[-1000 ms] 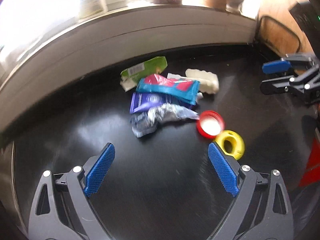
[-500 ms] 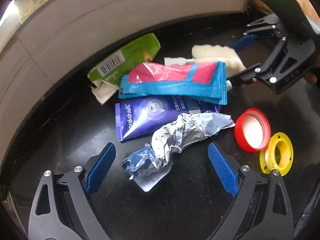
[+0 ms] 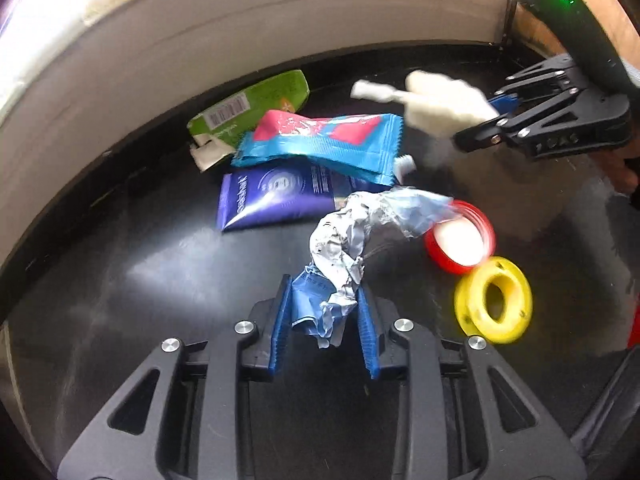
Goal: Collect trash
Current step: 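Grasp the crumpled foil with left tool while right tool grasps the white foam, then carry foil and foam to the bin and open both tools over it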
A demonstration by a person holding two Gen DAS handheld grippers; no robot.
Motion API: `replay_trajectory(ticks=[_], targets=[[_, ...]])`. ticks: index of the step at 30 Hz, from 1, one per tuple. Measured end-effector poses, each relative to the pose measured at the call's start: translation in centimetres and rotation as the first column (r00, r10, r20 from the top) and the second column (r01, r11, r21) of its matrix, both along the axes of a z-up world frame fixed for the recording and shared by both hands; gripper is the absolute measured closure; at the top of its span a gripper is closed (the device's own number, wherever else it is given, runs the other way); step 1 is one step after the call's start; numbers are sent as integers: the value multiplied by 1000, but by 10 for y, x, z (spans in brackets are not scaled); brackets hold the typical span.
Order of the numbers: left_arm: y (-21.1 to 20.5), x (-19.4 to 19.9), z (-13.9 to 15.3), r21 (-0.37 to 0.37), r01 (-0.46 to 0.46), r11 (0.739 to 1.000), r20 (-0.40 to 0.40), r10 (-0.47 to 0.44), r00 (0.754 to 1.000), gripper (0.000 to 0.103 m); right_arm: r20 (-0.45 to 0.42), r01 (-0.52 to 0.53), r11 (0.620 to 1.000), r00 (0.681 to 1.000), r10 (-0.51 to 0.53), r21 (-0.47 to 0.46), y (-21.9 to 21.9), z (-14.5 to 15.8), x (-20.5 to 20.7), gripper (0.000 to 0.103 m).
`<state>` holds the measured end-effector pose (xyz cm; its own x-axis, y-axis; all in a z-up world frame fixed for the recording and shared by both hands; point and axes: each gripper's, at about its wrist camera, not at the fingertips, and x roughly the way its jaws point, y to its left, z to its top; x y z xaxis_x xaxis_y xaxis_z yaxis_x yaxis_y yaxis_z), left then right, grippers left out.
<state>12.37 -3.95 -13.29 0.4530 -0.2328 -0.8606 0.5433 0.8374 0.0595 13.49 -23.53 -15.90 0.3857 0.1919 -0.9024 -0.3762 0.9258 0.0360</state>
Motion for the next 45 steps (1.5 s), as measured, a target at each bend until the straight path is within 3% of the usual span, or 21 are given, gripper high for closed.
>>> replay_trajectory(ticks=[10,13,22,26,30,34,37,40,41,43,44,45], targets=[[19,-92,55,-37,-167,985,22,168,986,74,48,110,992,992,-113,60,-7,51,-99,73],[24,-114,57,-53,-204,978,11,205,979,74,50,129,988,990,-133,83,-1,57,-124,73],[38,-144,71,-67,-228,971,29,231,973,74,84,90,993,992,-96,75,27,73,-154,73],[61,-148,81,-95,-292,952,53,298,953,73,119,36,996,992,-45,77,55,85,-152,73],[98,-156,92,-113,-399,910,85,409,908,73,148,-73,993,987,58,95,109,102,-145,73],[149,-176,100,-122,-539,834,109,551,828,73,154,-233,965,965,213,122,185,111,-140,73],[195,-203,101,-124,-652,748,116,664,739,73,147,-365,922,926,347,129,247,111,-148,73],[242,-237,98,-108,-760,641,119,767,630,73,140,-509,852,859,493,125,319,109,-168,73],[262,-255,95,-98,-804,586,120,809,575,73,136,-549,826,835,534,125,339,107,-175,73],[286,-279,90,-89,-852,516,108,855,507,73,122,-636,761,771,625,128,385,102,-198,73],[302,-298,85,-80,-884,460,97,886,453,73,114,-674,727,738,665,127,405,99,-208,73],[314,-312,81,-73,-905,420,87,906,414,73,105,-710,693,704,702,129,425,96,-219,73]])
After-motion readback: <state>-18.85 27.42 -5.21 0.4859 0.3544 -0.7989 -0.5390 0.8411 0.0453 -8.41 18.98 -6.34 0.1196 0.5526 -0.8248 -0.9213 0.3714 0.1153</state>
